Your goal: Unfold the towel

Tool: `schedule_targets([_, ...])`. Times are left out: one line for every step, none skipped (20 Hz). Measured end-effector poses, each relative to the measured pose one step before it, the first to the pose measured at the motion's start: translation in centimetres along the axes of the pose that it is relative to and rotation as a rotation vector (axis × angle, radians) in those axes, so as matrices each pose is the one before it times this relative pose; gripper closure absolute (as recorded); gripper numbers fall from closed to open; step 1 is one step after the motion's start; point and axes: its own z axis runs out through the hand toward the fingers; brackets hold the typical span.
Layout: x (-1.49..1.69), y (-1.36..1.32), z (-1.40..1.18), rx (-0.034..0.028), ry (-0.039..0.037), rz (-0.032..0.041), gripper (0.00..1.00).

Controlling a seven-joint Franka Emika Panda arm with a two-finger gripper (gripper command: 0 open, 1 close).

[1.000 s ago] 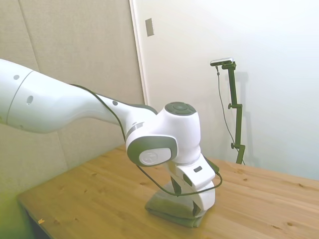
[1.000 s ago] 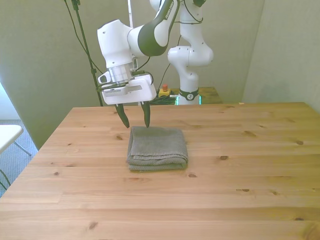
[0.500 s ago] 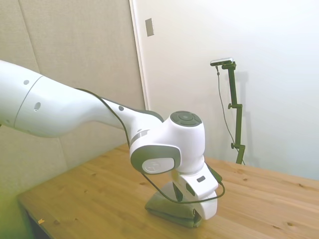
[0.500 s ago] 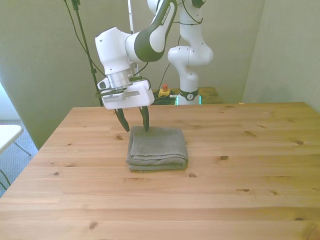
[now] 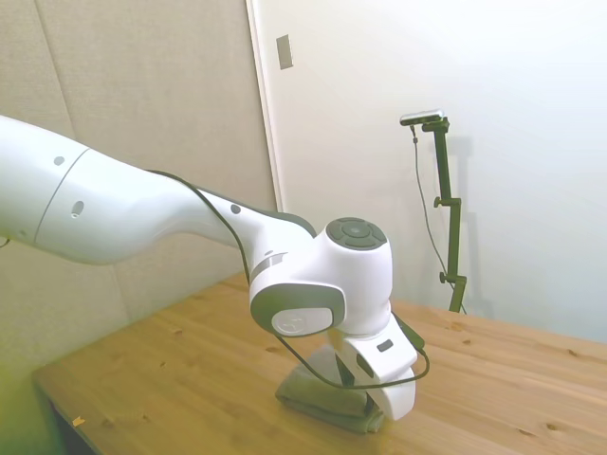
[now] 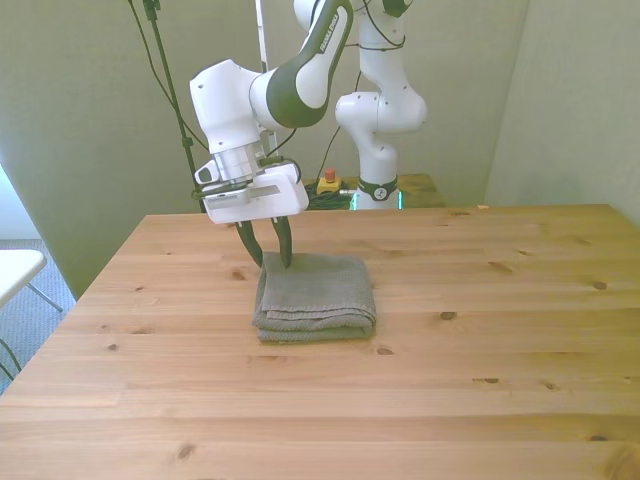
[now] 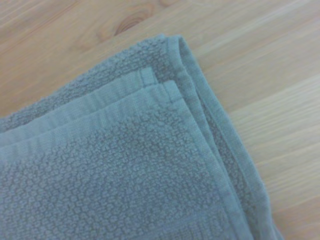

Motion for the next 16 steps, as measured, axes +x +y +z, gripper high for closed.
schedule_targets([0.01, 0.002, 0.065, -0.00066, 0.00007, -0.00017, 1.0])
schedule_targets([0.006, 0.013, 0.049, -0.00056, -0.00005, -0.00002, 1.0])
schedule_targets([0.003, 0.026, 0.041, -0.00029, 0.00043, 0.00018, 1.0])
schedule_targets([0.005, 0.014, 0.021, -0.00006, 0.00049, 0.00018, 1.0])
schedule_targets([0.005, 0.0, 0.005, 0.00004, 0.00031, 0.00001, 1.0])
schedule_targets([0.006, 0.001, 0.007, 0.0, 0.00029, 0.00003, 1.0])
schedule_targets([0.001, -0.002, 0.003, 0.0, 0.00008, -0.00004, 1.0])
schedule_targets([-0.003, -0.005, 0.0, 0.0001, -0.00005, -0.00006, 1.0])
schedule_targets([-0.015, -0.018, -0.007, 0.00035, -0.00006, -0.00057, 1.0])
schedule_targets([-0.024, -0.031, -0.049, 0.00092, 0.00018, -0.00096, 1.0])
schedule_targets([-0.066, -0.091, -0.139, 0.00289, 0.00093, -0.00245, 1.0])
schedule_targets([-0.137, -0.137, -0.273, 0.00477, 0.00049, -0.00534, 1.0])
schedule_targets([-0.227, -0.196, -0.43, 0.00598, -0.00072, -0.00843, 1.0])
schedule_targets([-0.367, -0.309, -0.605, 0.00886, -0.00162, -0.0127, 1.0])
schedule_targets([-0.529, -0.419, -0.715, 0.01594, 0.00084, -0.02394, 1.0])
schedule_targets([-0.786, -0.594, -0.786, 0.01972, 0.00162, -0.03209, 1.0])
